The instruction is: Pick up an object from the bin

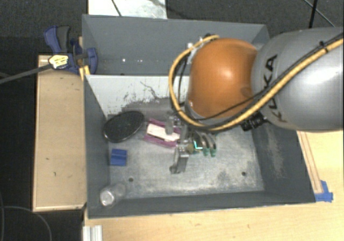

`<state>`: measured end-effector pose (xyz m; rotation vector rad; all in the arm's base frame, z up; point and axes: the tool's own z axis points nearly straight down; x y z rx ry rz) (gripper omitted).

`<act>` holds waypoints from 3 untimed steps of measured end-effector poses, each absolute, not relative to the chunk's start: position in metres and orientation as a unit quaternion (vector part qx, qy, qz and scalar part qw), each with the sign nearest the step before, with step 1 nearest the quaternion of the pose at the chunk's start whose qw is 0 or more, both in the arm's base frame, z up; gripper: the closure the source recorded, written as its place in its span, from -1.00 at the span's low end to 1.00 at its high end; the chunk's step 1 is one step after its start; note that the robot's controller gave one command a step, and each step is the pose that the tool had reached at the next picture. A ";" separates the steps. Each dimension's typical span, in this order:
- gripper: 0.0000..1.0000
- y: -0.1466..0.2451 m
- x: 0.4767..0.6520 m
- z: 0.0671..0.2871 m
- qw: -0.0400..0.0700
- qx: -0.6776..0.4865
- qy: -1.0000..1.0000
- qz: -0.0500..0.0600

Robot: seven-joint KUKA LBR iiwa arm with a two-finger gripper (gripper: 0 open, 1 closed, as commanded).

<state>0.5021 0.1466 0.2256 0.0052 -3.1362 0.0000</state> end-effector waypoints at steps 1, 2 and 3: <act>-1.00 0.246 0.537 0.097 0.001 -0.031 -1.000 -0.001; -1.00 0.238 0.548 0.201 -0.005 0.026 -1.000 -0.002; -1.00 0.217 0.573 0.074 -0.003 -0.025 -1.000 -0.001</act>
Offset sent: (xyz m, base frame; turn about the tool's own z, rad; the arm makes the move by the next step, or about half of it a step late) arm 0.0356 0.0962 -0.1242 0.0696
